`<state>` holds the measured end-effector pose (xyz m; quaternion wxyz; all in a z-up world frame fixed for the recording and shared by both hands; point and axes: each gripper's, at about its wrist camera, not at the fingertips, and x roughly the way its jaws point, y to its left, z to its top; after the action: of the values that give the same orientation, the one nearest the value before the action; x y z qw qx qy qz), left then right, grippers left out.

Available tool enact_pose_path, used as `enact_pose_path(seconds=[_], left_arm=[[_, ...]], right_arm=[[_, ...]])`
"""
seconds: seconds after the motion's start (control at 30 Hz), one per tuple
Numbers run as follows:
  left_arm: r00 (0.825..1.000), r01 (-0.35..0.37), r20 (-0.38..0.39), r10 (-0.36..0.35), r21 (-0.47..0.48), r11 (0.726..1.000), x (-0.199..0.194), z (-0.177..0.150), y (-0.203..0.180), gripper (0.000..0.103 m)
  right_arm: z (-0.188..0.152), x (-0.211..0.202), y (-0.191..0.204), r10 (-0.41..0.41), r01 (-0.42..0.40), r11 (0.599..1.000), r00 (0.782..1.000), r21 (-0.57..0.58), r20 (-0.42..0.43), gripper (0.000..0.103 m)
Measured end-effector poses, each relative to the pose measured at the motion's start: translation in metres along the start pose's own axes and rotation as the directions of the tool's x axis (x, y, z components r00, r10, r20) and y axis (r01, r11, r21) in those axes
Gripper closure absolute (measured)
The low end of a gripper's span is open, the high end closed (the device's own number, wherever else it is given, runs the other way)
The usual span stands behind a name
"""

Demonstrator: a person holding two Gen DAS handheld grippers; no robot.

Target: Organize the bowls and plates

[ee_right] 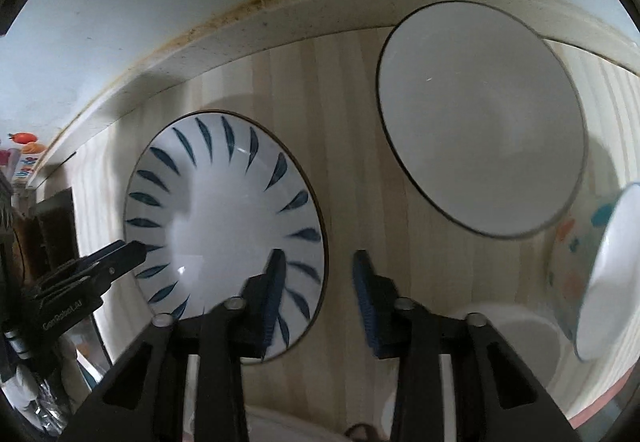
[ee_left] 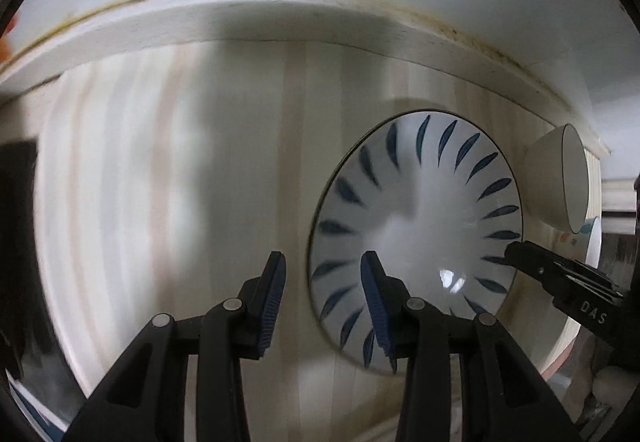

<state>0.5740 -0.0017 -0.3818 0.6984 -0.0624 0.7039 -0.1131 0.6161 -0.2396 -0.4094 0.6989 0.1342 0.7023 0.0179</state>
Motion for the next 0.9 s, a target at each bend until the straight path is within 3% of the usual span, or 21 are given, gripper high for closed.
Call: enact_pose_path(seconds=[0.1, 0.43, 0.67, 0.9], left_arm=[[1.0, -0.007, -0.001, 0.007, 0.048, 0.999, 0.007, 0.001, -0.007, 0.076], [0.999, -0.031, 0.045, 0.027, 0.077, 0.997, -0.01, -0.018, -0.016, 0.077], [0.994, -0.038, 0.102, 0.028, 0.099, 0.994, -0.051, -0.033, -0.023, 0.077], [0.987, -0.045, 0.156, 0.027, 0.115, 0.992, -0.095, -0.071, -0.028, 0.077]], right_arm=[[0.005, 0.011, 0.001, -0.018, 0.018, 1.0, 1.0, -0.022, -0.006, 0.091], [-0.003, -0.003, -0.002, -0.016, 0.018, 0.998, 0.999, -0.063, 0.03, 0.091], [-0.027, -0.046, 0.001, 0.025, -0.019, 0.995, 0.998, -0.096, 0.063, 0.091], [-0.068, -0.092, 0.001, 0.063, -0.052, 0.99, 0.994, -0.13, 0.084, 0.091]])
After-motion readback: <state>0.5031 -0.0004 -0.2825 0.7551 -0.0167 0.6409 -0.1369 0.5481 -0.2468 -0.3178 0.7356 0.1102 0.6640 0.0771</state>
